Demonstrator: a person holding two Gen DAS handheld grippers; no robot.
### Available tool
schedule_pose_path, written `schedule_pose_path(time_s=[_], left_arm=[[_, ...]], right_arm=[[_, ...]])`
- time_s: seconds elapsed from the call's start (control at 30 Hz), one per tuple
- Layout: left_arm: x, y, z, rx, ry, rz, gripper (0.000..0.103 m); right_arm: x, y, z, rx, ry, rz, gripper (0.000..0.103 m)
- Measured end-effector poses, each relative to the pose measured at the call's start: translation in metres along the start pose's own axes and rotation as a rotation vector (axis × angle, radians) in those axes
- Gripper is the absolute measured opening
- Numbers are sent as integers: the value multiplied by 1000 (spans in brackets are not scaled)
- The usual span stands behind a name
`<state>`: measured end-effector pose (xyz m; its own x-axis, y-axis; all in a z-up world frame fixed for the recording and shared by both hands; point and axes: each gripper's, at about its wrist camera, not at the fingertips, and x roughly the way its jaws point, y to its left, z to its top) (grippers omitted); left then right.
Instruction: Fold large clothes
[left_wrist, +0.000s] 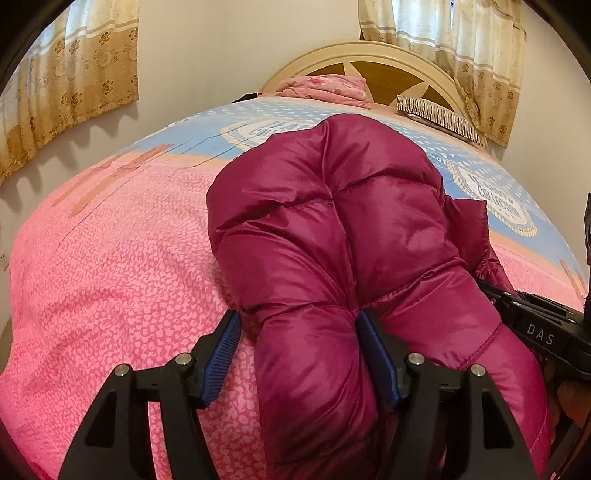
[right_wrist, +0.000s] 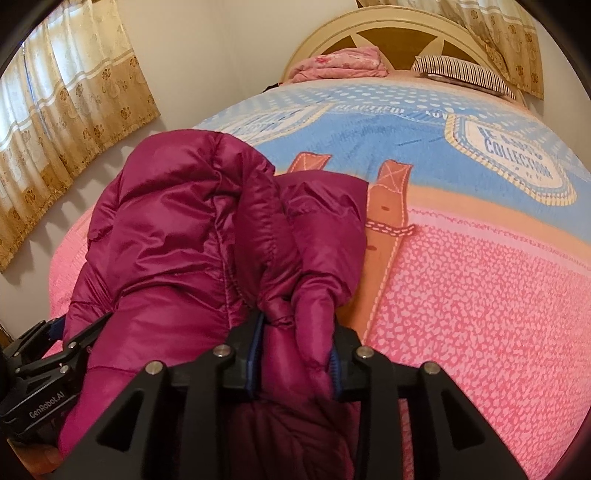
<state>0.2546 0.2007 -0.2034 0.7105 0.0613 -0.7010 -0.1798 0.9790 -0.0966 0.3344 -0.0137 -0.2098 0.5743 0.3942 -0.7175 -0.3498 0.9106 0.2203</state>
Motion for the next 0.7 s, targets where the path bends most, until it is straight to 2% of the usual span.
schedule_pose_path(time_s=[0.23,0.27,0.37,0.4,0.6,0.7], left_arm=[[-15,4,1,10,23,14,68],[-21,4,2,16,16,18,68],[-52,5,6,19,-36,5,68],[-67,6,7,16,-62,-4,68],[-138,7,10,40,-179,-37,68],[-159,3,14,45,-208,-55,68]], right_arm=[[-7,0,5,-5,1,-15,38],[-14,1,7,-5,-6,-22,43],[-43,4,12,2,-66,-16,71],[-57,6,12,-2,-98,-15,73],[-125,22,4,-44,-205,-25,74],[-147,30,-6,-54,-231,-22,75]])
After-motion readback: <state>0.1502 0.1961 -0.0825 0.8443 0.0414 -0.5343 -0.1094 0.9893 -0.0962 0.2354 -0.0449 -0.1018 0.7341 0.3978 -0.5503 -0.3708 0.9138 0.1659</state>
